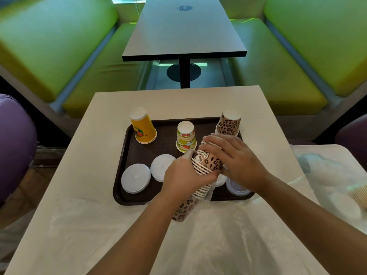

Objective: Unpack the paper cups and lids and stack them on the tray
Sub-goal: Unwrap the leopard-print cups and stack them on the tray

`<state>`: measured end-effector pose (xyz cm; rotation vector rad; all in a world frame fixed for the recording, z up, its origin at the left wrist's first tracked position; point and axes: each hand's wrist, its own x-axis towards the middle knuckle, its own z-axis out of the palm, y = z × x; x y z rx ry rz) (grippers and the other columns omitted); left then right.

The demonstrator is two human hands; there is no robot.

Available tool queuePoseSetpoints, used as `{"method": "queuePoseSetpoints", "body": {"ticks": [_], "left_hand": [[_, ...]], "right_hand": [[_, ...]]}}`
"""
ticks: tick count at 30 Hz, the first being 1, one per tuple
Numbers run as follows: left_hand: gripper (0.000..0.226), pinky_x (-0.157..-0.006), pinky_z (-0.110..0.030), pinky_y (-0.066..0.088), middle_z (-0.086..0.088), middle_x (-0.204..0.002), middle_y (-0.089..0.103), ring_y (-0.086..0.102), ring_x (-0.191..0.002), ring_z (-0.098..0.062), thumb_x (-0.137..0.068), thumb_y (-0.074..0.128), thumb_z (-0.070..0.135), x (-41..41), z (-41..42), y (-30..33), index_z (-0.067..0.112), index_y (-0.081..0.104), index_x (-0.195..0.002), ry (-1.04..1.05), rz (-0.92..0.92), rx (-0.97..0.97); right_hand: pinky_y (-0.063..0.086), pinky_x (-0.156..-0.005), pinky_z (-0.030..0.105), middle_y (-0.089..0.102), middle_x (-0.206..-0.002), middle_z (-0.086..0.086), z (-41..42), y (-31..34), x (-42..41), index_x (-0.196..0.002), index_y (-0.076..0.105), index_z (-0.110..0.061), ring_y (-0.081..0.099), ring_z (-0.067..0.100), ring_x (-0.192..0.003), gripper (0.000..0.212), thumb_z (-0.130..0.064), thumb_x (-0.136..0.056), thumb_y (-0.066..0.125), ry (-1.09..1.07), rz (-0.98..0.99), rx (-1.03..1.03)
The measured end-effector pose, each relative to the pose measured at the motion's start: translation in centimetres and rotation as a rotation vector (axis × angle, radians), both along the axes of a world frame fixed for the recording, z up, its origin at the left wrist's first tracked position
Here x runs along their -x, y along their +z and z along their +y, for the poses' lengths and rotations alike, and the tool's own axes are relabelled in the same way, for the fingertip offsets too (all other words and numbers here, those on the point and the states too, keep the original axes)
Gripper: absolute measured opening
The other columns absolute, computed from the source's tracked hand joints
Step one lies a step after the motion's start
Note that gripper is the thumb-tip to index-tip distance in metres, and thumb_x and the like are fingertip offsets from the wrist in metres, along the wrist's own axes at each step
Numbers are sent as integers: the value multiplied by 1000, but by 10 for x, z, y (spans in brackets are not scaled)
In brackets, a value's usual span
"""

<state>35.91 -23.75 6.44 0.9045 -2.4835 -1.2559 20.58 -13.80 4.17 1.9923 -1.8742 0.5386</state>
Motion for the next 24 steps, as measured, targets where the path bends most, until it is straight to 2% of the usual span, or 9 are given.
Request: {"method": "queuePoseSetpoints", "body": {"ticks": [2,4,6,8,10,12,14,18,24], "left_hand": [[51,-76,-24,54,16,-91,60,60,-86,-3,-69,76,49,1,-4,2,31,48,-107,19,-5,-9],[60,-80,-24,51,16,-99,59,57,-94,-4,-69,76,50,2,-8,3,29,48,-118,33,3,-8],[68,-82,-23,46,15,-103,55,52,-98,-5,-69,75,52,2,-10,3,30,46,-127,48,-14,5],[69,-79,-20,44,14,-100,52,50,-97,-5,-70,74,54,3,-11,2,31,45,-128,59,-37,20],[68,-73,-15,43,13,-98,52,51,-95,-5,-69,74,55,4,-11,0,32,45,-126,61,-47,20],[68,-68,-10,41,13,-100,54,52,-93,-5,-69,73,56,4,-12,-3,33,44,-125,55,-64,5],[69,-69,-10,42,11,-105,56,52,-94,-5,-69,72,57,5,-13,-6,33,43,-126,46,-76,-5],[69,-75,-14,46,13,-104,54,53,-96,-6,-68,72,59,7,-15,-12,33,43,-126,48,-78,12],[68,-67,-6,41,17,-97,49,49,-87,-2,-68,72,59,8,-18,-15,35,42,-125,64,-86,43]], "right_hand": [[40,-104,41,49,-137,7,-5,0,7,-133,44,-16,43,23,-126,70,-20,-71,75,-61,-86,33],[42,-101,42,46,-137,7,-9,1,17,-133,44,-16,42,23,-124,78,-20,-64,81,-154,-261,67],[41,-100,36,47,-136,10,-14,3,27,-133,45,-13,41,24,-122,80,-23,-63,84,-266,-441,128],[35,-97,26,48,-134,12,-22,5,39,-132,46,-10,41,25,-120,77,-31,-67,82,-368,-566,196],[32,-97,22,47,-132,13,-30,4,51,-131,46,-7,41,24,-121,75,-38,-70,77,-445,-642,270],[33,-97,24,47,-131,14,-38,1,60,-131,44,-6,42,26,-122,75,-36,-72,79,-533,-737,302],[37,-97,28,49,-132,12,-44,-5,68,-132,43,-6,44,26,-122,74,-34,-73,79,-626,-839,274],[44,-98,42,55,-128,9,-51,-25,77,-129,45,-8,50,27,-119,73,-37,-72,79,-689,-954,212],[46,-94,37,57,-126,9,-55,-49,77,-128,46,-10,52,27,-117,70,-35,-72,80,-719,-1012,130]]}}
